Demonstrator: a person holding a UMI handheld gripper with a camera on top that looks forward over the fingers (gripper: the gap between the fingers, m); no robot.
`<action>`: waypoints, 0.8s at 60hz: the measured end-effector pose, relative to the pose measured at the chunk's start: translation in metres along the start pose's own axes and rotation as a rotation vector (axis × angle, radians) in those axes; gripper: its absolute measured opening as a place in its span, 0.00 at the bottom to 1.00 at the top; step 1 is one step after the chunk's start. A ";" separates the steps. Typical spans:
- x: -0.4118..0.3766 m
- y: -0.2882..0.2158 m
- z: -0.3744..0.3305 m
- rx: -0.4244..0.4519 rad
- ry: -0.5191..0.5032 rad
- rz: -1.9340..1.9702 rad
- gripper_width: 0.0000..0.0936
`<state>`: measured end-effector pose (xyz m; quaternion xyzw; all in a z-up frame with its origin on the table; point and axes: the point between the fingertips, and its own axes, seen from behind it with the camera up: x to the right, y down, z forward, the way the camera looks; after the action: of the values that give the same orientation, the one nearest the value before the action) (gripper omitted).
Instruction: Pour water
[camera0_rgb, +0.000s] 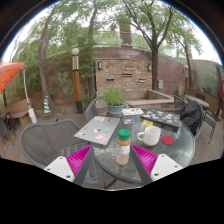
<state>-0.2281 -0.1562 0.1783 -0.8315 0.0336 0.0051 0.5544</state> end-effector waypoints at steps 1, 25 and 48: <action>0.006 0.002 0.010 0.011 0.003 0.000 0.89; 0.043 0.027 0.163 0.197 -0.023 -0.049 0.74; 0.036 0.031 0.190 0.133 -0.125 -0.081 0.39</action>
<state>-0.1887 0.0051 0.0747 -0.7916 -0.0346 0.0325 0.6092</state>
